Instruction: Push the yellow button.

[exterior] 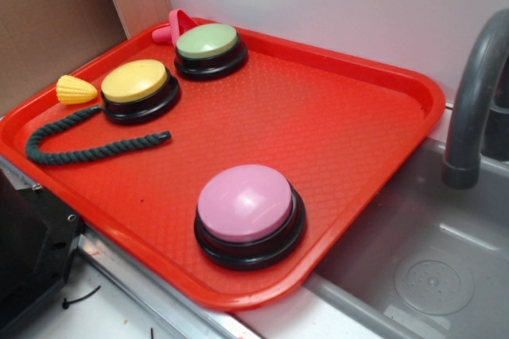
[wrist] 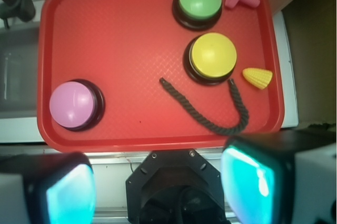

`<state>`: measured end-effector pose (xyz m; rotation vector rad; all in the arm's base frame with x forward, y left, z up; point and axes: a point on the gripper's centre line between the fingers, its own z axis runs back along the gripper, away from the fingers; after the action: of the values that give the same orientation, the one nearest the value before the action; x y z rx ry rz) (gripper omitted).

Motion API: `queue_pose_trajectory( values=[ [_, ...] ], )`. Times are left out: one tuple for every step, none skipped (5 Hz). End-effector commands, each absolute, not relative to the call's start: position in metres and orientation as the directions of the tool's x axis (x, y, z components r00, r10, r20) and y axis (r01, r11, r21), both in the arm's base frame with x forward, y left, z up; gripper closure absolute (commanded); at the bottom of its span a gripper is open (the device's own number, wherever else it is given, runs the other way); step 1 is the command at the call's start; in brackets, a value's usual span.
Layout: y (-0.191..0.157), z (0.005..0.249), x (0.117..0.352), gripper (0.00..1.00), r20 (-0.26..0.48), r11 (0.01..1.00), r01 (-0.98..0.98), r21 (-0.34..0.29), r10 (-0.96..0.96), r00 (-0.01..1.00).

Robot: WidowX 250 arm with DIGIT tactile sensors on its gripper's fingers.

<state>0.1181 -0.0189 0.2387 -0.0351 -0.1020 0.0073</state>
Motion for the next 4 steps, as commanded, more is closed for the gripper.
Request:
queue_pose_trajectory(
  values=[
    [0.081, 0.186, 0.181, 0.00, 0.129, 0.953, -0.303, 0.013, 0.299, 0.945],
    [0.099, 0.156, 0.196, 0.00, 0.151, 0.953, -0.302, 0.028, 0.295, 0.944],
    [0.111, 0.111, 0.210, 0.00, 0.146, 0.974, -0.214, 0.068, 0.203, 0.968],
    [0.104, 0.082, 0.216, 0.00, 0.128, 0.987, -0.128, 0.099, 0.115, 0.985]
  ],
)
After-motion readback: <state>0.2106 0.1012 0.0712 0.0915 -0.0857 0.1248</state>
